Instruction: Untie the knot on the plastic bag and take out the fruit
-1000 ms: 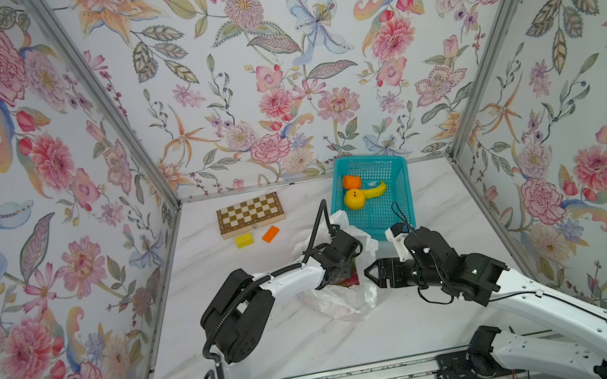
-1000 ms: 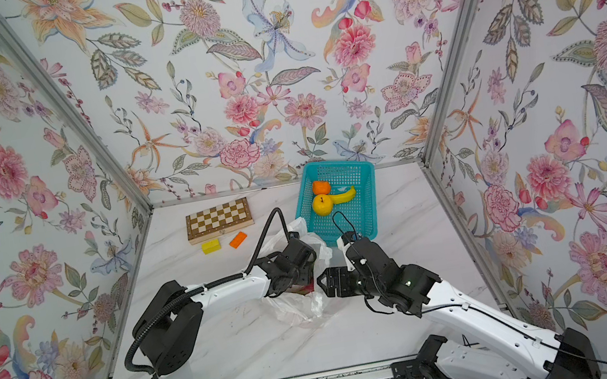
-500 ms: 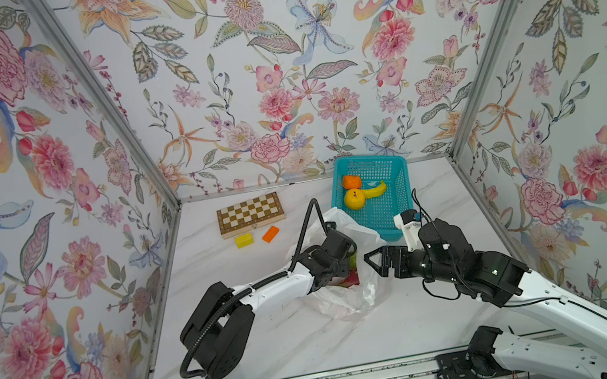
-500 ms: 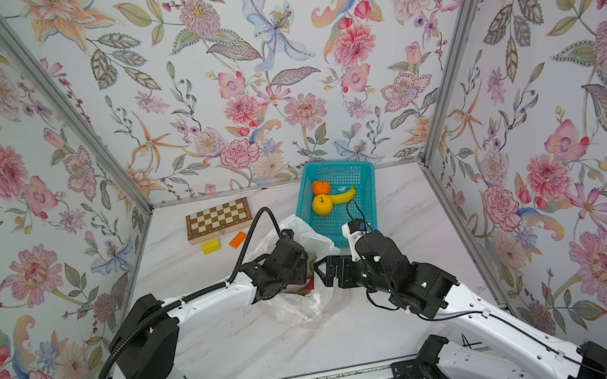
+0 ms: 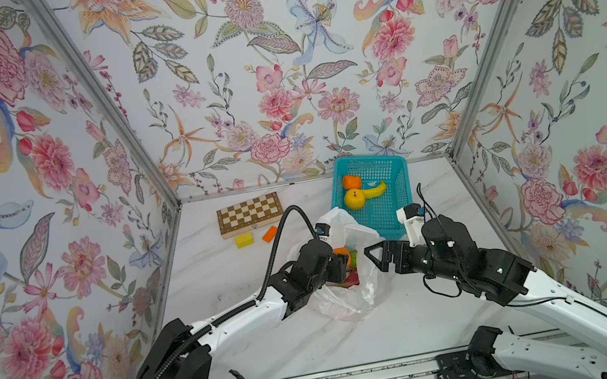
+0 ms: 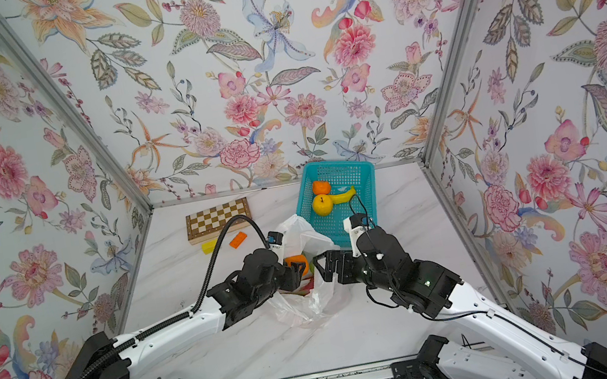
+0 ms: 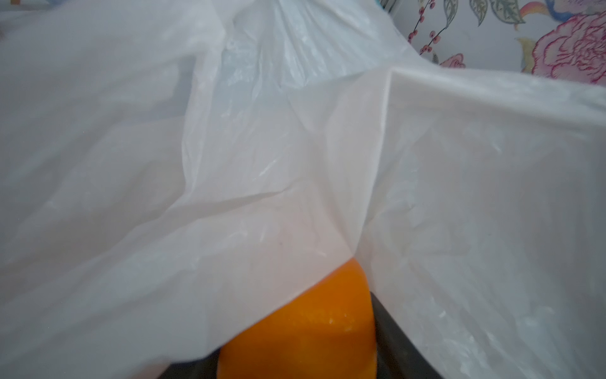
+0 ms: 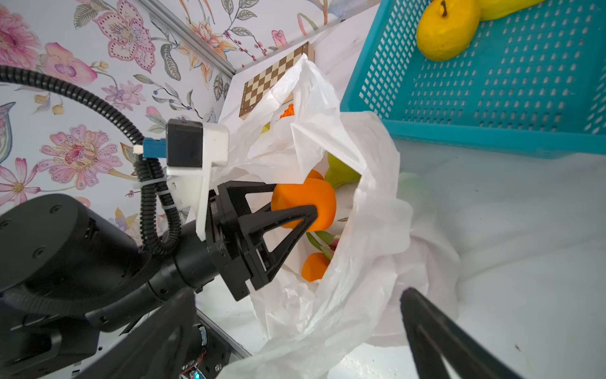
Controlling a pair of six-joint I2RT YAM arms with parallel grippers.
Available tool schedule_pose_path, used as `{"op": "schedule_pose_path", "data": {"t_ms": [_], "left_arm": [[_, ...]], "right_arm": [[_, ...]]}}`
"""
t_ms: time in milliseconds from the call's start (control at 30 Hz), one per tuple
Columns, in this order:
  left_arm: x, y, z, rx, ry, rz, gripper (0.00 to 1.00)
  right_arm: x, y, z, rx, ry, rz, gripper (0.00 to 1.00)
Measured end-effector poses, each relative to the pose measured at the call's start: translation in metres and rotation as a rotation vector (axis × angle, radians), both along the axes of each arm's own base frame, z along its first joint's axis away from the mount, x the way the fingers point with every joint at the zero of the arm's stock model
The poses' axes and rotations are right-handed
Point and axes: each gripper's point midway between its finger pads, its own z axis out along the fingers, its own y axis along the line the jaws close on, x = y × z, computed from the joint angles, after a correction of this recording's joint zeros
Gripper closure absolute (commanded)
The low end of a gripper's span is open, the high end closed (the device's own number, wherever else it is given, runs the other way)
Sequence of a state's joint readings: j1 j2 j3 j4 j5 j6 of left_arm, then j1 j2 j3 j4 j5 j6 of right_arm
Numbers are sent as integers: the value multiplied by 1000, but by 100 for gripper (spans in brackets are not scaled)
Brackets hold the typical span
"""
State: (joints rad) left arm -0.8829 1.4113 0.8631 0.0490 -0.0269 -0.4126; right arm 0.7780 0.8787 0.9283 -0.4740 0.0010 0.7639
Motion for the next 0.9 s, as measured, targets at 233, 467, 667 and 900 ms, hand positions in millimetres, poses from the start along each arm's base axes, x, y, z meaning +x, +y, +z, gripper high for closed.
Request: {"op": "schedule_pose_path", "data": {"t_ms": [233,467,667,900], "left_arm": [[-11,-3,50,-111,-137,-90,52],[-26,-7,108,-238,-312,-186,51],[-45,-20,148,-309,-471,-334,47],[-78,-40,165,-306,-614,-513,45]], "right_arm": [[3,-2,25,32,-46,-17,1],[0,-4,53,83,-100,-7,1],[-5,2,76,133,-125,47,1],[-13,18,86,180,-102,150,1]]}}
